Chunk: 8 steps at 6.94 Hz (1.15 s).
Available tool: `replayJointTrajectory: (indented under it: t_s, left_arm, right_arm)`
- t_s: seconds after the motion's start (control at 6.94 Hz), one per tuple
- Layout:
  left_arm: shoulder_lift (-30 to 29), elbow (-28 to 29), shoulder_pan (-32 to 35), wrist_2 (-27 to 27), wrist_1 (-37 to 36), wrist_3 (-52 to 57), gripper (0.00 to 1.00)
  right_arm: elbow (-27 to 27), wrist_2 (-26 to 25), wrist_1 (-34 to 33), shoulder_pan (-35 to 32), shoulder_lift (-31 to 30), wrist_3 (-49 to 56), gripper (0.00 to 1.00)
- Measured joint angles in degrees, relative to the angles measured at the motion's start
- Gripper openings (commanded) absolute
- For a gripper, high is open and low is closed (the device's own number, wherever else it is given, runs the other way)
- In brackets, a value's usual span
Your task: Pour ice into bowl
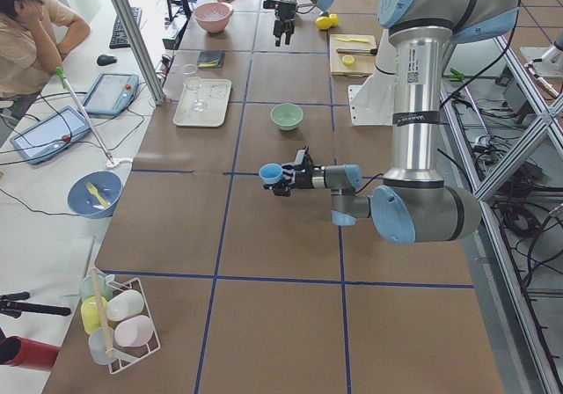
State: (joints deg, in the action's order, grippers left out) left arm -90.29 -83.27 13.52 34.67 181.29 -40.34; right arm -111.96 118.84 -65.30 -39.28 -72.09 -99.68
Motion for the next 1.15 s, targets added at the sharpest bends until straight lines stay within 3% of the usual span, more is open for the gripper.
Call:
replayJointTrajectory:
  t_s: [0.29,0.58,1.15]
  left_arm:
    - [-8.21,-3.55,-0.48,0.85,-1.59,18.35,0.00]
    - [-11.61,-5.92,-1.69,-1.52,-6.17,36.31,0.00]
    - [-17.25,-9.10,-4.29,-3.14,-26.50,55.78,0.00]
  right_arm:
    - [-0.09,0.20,0.46,-0.01,-1.85,-0.06,1.00]
    - [0.38,0.16,3.01,0.05,-4.13,-0.03,1.00]
    - [1.32,0.07,4.12,0.20,-4.96,-0.07,1.00]
